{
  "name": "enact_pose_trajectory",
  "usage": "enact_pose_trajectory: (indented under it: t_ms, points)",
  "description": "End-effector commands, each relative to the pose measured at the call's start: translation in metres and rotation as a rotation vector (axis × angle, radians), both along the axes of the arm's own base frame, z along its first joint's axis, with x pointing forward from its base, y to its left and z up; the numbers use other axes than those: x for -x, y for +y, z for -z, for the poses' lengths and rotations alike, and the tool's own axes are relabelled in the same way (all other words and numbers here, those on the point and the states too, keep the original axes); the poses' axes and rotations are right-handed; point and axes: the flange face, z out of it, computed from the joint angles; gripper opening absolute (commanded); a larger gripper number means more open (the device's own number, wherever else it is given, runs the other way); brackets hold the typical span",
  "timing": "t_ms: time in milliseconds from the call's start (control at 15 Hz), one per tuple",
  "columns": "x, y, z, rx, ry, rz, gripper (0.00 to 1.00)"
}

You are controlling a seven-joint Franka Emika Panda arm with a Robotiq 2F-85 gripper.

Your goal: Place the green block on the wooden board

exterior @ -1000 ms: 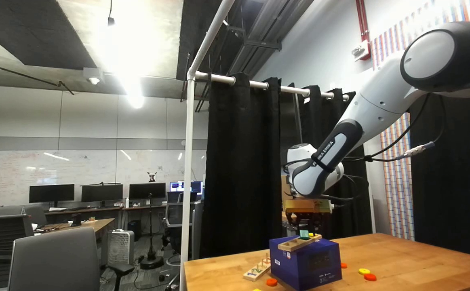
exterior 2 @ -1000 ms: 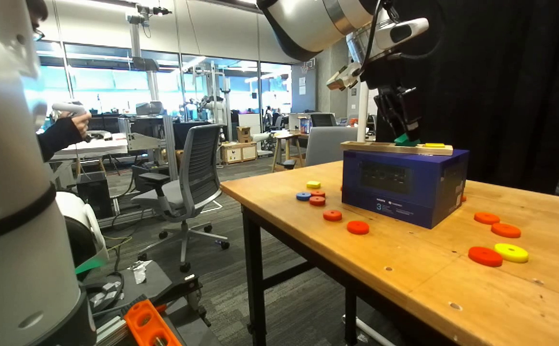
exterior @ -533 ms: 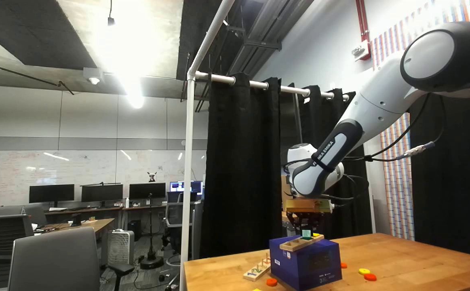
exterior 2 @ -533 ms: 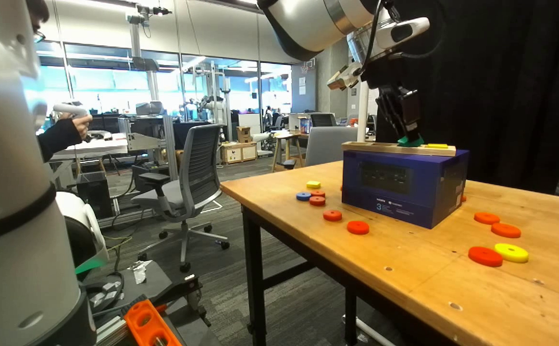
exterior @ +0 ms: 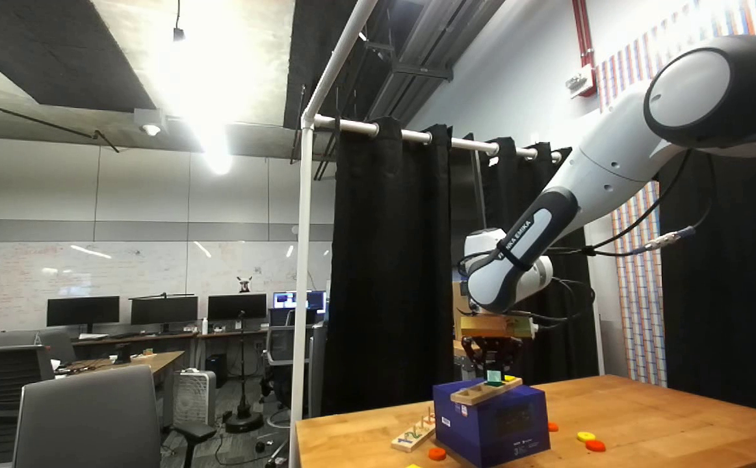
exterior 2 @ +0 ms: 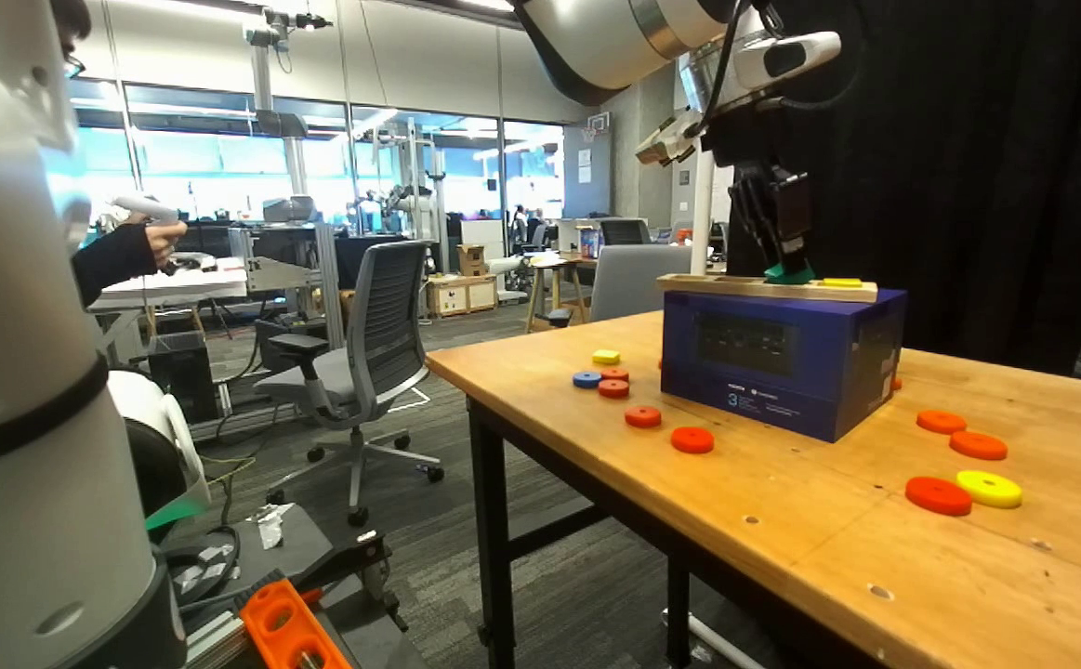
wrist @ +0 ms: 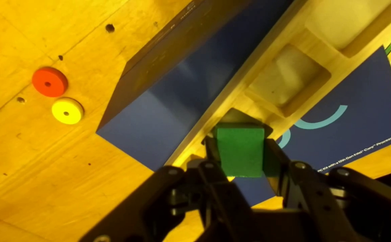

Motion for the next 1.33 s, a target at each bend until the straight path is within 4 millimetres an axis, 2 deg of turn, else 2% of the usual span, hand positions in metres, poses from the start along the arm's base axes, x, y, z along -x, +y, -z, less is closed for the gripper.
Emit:
enact_pose_trajectory:
  t_ms: [0, 600, 1267]
  points:
    - [-0.006, -0.003, -0.007, -0.033, 0.029, 0.014, 0.17]
    - [-0.009, -0.004, -0.017, -0.080, 0.108, 0.054, 0.17]
    - [-0.010, -0.014, -0.039, -0.220, 0.155, 0.155, 0.15]
